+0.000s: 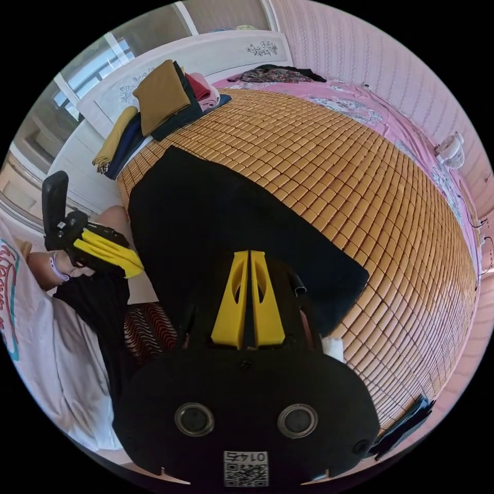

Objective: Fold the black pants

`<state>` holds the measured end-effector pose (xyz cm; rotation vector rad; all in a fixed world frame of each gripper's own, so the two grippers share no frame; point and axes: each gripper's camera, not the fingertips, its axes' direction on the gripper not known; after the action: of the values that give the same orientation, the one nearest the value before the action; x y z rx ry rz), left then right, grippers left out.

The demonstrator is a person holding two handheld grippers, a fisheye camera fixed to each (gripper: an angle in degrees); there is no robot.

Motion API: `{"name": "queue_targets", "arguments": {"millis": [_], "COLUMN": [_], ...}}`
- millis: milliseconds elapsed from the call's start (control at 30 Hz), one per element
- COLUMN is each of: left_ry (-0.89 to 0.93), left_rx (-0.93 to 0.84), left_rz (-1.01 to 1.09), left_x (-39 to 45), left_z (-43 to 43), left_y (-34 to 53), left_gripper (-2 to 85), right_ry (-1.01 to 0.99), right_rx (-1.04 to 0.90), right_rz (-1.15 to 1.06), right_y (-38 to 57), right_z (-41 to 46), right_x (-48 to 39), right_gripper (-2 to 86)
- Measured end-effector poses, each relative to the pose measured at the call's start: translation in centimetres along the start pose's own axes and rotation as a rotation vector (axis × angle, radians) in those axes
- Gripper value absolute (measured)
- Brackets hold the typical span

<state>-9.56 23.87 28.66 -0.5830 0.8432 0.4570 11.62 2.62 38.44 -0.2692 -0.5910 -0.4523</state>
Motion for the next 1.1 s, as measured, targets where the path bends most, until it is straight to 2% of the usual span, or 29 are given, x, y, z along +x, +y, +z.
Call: {"name": "queue_targets", "arguments": {"millis": [100, 167, 233, 333, 433, 500, 600, 700, 767, 833, 967, 1100], "left_ry": [-0.132, -0.146, -0.158, -0.179, -0.168, -0.154, -0.133, -0.081, -0.065, -0.052, 0.034, 0.046], "left_rx": [-0.120, -0.101, -0.092, -0.093, -0.089, -0.076, -0.056, 0.052, 0.090, 0.103, 0.121, 0.139], "left_rz": [0.009, 0.010, 0.021, 0.051, 0.052, 0.058, 0.059, 0.117, 0.159, 0.191, 0.268, 0.423], "left_x": [1.4, 1.8, 2.3, 3.0, 3.4, 3.5, 3.8, 4.9, 5.6, 6.4, 8.4, 11.6], "left_z": [3.4, 3.9, 4.2, 4.6, 5.1, 5.3, 5.3, 4.0, 3.6, 3.6, 4.8, 6.5], "left_y": [-0.6, -0.5, -0.4, -0.4, -0.3, 0.0, 0.2, 0.9, 1.1, 1.1, 0.2, -0.8], "left_gripper": [-0.9, -1.0, -1.0, -1.0, -1.0, -1.0, -0.9, -0.8, -0.6, 0.1, 8.0, 11.9], "right_ry": [-0.023, 0.026, 0.062, 0.018, 0.151, 0.121, -0.012, -0.121, -0.152, -0.120, -0.093, -0.180], "right_rx": [-0.034, -0.059, -0.196, -0.333, -0.315, -0.334, -0.293, -0.113, 0.053, 0.088, 0.005, -0.154], "right_rz": [-0.101, -0.159, -0.258, -0.341, -0.399, -0.369, -0.262, -0.118, 0.022, 0.160, 0.434, 0.516], "right_y": [-4.6, -8.4, -10.5, -13.1, -14.4, -14.6, -14.2, -10.7, -4.9, 0.3, 12.1, 17.8], "right_z": [1.9, 4.2, 7.0, 6.7, 6.1, 7.0, 5.5, 1.2, -3.2, -5.4, -7.8, -6.7], "right_x": [-1.8, -2.7, -3.2, -3.0, -3.0, -2.0, 0.9, 4.3, 7.1, 9.5, 12.8, 13.3], "right_gripper": [-0.1, -0.2, -0.3, -0.4, -0.4, -0.4, -0.4, 0.1, 0.8, 2.3, 8.1, 11.0]}}
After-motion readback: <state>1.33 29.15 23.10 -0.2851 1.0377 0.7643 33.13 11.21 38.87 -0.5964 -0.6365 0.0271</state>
